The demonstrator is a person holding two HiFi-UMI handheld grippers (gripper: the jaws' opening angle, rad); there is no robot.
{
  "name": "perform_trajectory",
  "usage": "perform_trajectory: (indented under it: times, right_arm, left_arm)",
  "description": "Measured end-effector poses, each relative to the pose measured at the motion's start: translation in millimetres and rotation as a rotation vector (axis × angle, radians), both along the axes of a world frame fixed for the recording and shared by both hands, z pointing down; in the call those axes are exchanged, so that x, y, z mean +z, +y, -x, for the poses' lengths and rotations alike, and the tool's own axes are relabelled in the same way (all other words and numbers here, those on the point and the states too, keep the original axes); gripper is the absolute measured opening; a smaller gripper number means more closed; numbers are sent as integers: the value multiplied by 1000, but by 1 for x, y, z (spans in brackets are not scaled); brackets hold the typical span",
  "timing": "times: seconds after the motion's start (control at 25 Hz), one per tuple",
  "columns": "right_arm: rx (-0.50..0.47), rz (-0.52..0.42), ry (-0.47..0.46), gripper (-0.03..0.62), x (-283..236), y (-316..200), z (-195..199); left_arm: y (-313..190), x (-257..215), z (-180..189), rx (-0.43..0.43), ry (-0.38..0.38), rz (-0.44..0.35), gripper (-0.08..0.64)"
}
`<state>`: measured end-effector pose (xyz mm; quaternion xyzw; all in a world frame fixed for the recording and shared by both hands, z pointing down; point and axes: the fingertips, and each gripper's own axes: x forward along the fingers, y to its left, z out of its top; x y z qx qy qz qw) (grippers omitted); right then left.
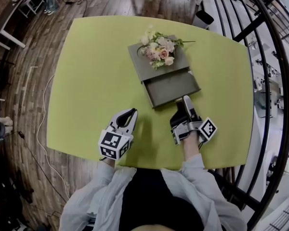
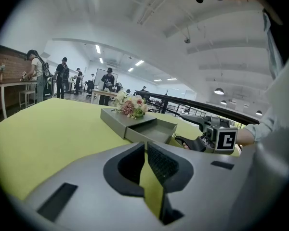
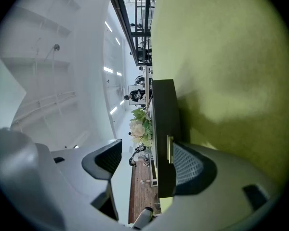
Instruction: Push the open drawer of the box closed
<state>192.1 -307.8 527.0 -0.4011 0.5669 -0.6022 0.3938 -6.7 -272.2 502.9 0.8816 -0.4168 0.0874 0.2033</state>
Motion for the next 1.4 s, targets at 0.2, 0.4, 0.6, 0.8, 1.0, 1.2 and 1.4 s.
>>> perform_trajectory:
  times: [0.2, 0.4, 0.6, 0.8, 1.0, 1.2, 1.4]
  right_arm:
    - [1, -3, -3, 330, 3, -8, 2]
    - [8, -10, -27, 334, 3, -13, 6]
    - [13, -14, -46, 339, 6, -21, 10]
    - [33, -3, -67, 345, 13, -25, 10]
    - [26, 2, -48, 357, 18, -34, 12]
    - [34, 1, -57, 357, 17, -43, 14]
    - [49, -1, -84, 357, 17, -50, 15]
  left_arm:
    - [-4, 3, 3, -6, 1, 5, 28]
    - [-6, 4, 5, -12, 2, 11, 28]
    - [-9, 5, 6, -18, 4, 12, 28]
    - [-11, 7, 9, -25, 3, 14, 28]
    - [-14, 9, 10, -30, 4, 16, 28]
    - [-15, 11, 10, -32, 5, 21, 28]
    - [-18, 12, 9, -35, 7, 24, 28]
